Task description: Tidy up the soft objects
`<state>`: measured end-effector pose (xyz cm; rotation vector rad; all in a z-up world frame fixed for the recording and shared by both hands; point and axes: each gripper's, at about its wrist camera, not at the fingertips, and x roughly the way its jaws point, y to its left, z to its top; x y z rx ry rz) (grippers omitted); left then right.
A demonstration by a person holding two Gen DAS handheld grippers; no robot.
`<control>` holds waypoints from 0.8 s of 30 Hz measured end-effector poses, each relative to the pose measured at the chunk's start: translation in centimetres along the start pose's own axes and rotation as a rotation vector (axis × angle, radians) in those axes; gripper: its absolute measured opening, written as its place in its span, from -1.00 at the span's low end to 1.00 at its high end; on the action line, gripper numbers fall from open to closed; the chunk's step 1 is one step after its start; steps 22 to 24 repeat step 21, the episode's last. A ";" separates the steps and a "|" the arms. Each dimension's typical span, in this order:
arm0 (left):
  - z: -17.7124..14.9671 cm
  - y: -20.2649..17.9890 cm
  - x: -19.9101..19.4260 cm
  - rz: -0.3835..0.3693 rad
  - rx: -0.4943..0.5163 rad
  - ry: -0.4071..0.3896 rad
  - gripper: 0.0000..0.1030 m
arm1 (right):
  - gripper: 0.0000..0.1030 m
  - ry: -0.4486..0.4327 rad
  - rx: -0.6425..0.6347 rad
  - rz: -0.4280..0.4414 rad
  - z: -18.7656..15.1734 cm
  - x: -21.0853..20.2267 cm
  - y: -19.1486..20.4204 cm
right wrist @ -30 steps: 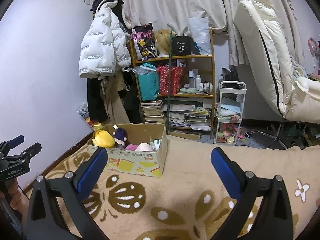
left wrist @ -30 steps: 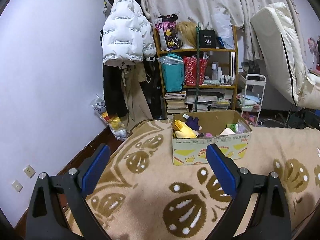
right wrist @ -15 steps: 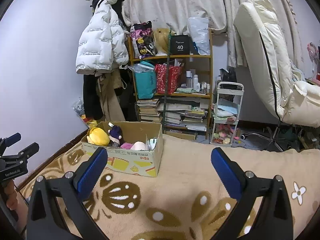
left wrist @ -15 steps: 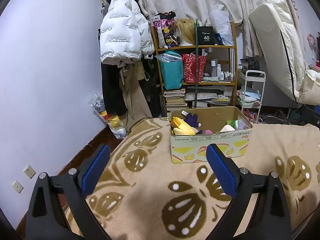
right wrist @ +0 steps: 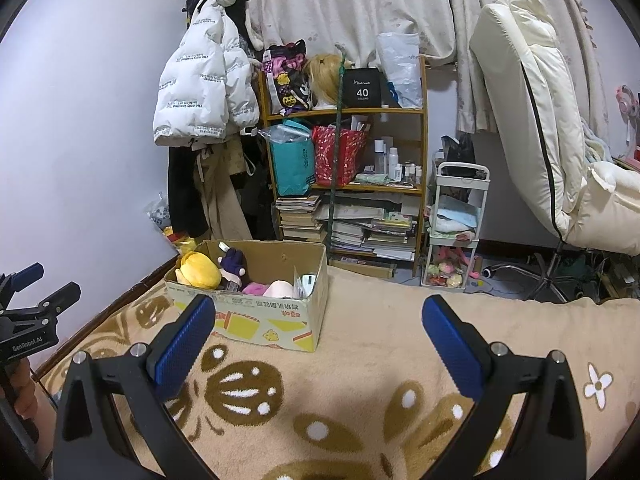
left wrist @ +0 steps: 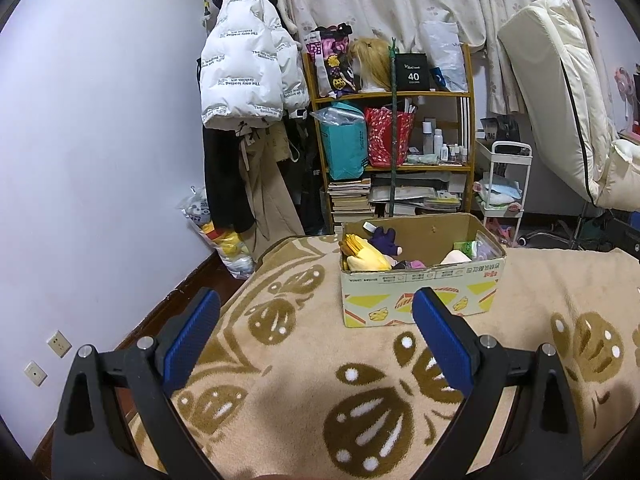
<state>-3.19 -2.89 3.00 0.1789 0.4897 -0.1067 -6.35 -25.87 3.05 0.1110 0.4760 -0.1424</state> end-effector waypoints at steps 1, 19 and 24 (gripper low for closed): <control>0.0 0.0 0.0 0.000 0.000 0.001 0.86 | 1.00 -0.001 0.002 0.000 0.0 0.0 0.1; -0.1 -0.4 0.1 -0.004 0.005 0.009 0.86 | 1.00 0.004 -0.003 -0.003 -0.2 0.1 0.3; -0.1 -0.4 0.2 -0.004 0.005 0.010 0.86 | 1.00 0.004 -0.002 -0.004 -0.1 0.1 0.3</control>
